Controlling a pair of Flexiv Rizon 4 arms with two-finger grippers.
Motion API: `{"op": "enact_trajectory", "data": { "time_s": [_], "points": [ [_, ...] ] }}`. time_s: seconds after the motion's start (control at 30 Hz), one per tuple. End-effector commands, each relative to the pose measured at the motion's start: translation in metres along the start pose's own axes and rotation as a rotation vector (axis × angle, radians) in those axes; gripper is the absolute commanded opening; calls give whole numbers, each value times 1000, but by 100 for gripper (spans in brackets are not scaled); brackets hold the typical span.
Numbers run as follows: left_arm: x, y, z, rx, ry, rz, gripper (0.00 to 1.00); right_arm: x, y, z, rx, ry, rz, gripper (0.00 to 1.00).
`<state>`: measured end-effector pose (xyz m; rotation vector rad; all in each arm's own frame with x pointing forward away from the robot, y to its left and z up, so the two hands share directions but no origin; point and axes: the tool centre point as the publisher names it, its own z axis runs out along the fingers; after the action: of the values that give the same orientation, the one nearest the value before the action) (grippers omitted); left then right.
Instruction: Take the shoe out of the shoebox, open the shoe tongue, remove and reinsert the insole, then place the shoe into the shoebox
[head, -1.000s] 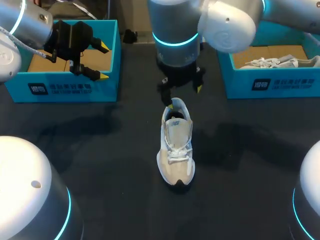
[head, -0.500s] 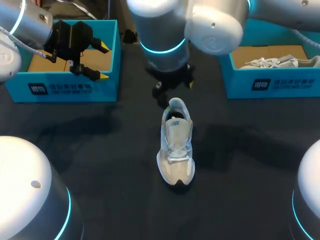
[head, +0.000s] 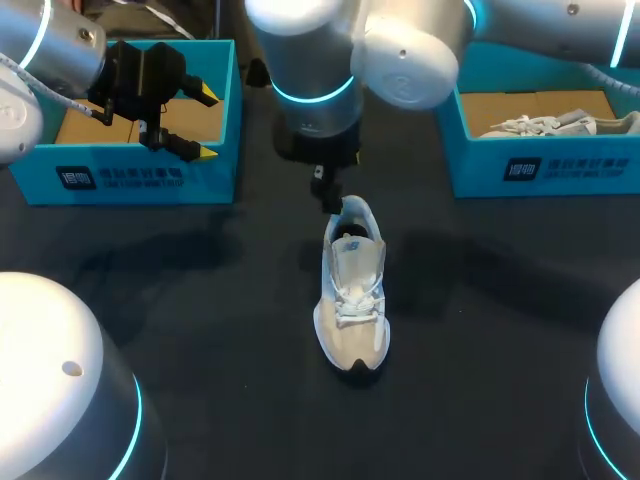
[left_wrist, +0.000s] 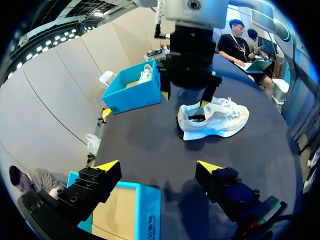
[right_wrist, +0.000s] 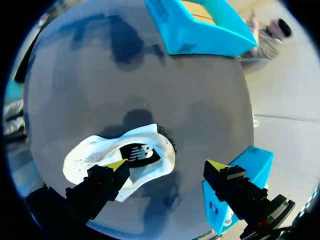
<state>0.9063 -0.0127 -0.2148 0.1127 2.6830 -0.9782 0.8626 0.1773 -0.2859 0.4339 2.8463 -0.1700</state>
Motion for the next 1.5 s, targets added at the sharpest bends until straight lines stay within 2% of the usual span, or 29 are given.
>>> {"op": "enact_trajectory", "data": {
  "time_s": [0.03, 0.13, 0.2, 0.33, 0.6, 0.8, 0.97, 1.07, 1.1, 1.37, 1.47, 1.5],
  "points": [
    [0, 0, 0, -3, 2, 0, 100, -4, 0, 19, -1, 7, -44, 100],
    [0, 0, 0, -3, 2, 0, 100, -4, -1, 31, 10, -16, -84, 100],
    [0, 0, 0, -3, 2, 0, 100, -5, -2, 37, -17, -25, -112, 100],
    [0, 0, 0, -3, 2, 0, 100, -8, -4, 49, -20, -29, -151, 100],
    [0, 0, 0, -3, 2, 0, 100, -13, -9, 75, -52, 8, -170, 100],
    [0, 0, 0, -3, 2, 0, 100, -15, -7, 86, -66, 15, -191, 98],
    [0, 0, 0, -3, 2, 0, 100, -14, -4, 91, -62, 24, -215, 78],
    [0, 0, 0, -3, 2, 0, 100, -13, -3, 93, -62, 31, -221, 53],
    [0, 0, 0, -3, 2, 0, 100, -13, -2, 94, -59, 33, -224, 49],
    [0, 0, 0, -3, 2, 0, 100, -10, -2, 99, -49, 42, -227, 44],
    [0, 0, 0, -3, 2, 0, 100, -9, -2, 100, -45, 43, -222, 35],
    [0, 0, 0, -3, 2, 0, 100, -9, -2, 100, -44, 42, -220, 27]
  ]
}}
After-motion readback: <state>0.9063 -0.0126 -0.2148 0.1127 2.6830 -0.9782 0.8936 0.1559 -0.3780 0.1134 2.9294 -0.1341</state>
